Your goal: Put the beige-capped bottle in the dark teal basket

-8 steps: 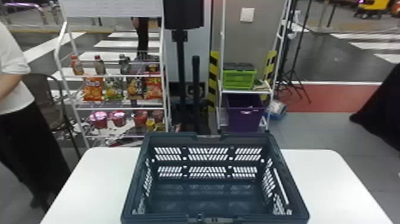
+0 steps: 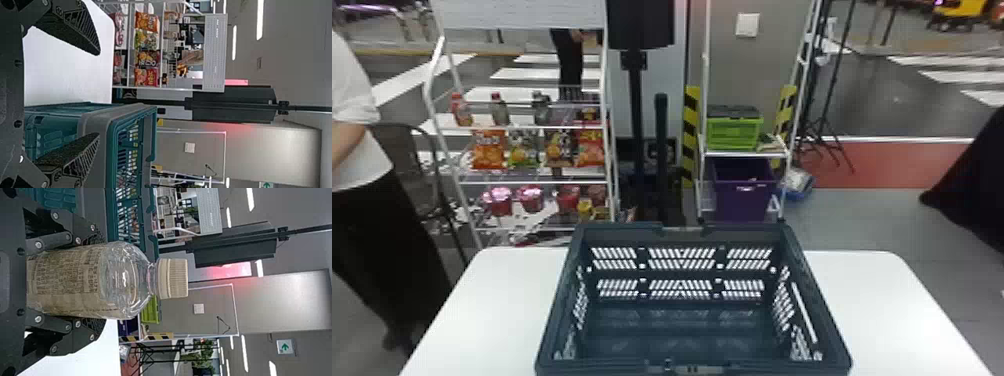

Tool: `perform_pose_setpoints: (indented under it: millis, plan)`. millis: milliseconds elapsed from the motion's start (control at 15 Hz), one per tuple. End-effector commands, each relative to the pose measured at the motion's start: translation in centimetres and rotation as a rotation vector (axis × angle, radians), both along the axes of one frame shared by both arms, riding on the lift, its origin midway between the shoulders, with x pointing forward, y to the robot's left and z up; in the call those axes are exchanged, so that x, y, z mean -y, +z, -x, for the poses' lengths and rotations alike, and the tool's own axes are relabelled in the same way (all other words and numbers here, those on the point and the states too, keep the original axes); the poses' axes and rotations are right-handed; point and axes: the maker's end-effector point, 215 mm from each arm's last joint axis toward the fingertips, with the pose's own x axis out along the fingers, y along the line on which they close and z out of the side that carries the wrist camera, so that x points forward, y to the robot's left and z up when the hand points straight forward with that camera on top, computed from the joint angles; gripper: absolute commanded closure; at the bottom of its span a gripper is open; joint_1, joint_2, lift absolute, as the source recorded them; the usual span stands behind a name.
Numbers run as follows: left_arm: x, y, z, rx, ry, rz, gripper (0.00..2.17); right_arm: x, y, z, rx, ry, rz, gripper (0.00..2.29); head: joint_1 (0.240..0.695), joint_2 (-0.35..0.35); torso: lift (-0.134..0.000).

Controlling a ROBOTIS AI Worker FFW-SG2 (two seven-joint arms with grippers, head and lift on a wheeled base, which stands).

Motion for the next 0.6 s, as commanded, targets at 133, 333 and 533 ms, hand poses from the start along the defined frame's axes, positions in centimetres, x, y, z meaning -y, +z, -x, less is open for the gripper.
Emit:
perform_pose_setpoints:
  millis: [133,333,533]
  plan:
    - [0.0,0.1,0.0,0.001,-0.003,-0.001,0.16,-0.4,2.9,-0.5,0.044,0.008,-0.005,2.22,0.499,0.0,0.0]
    - [-0.1,0.0,0.1,-0.002,-0.004,-0.002,0.16,-0.8,5.9,-1.7,0.063,0.02,-0.005,2.22,0.499,0.0,0.0]
    - [-0.2,-0.2,0.2,-0.001,-0.003,-0.005,0.16,-1.8,6.0,-4.5,-0.021,0.049,0.011,2.22,0.499,0.0,0.0]
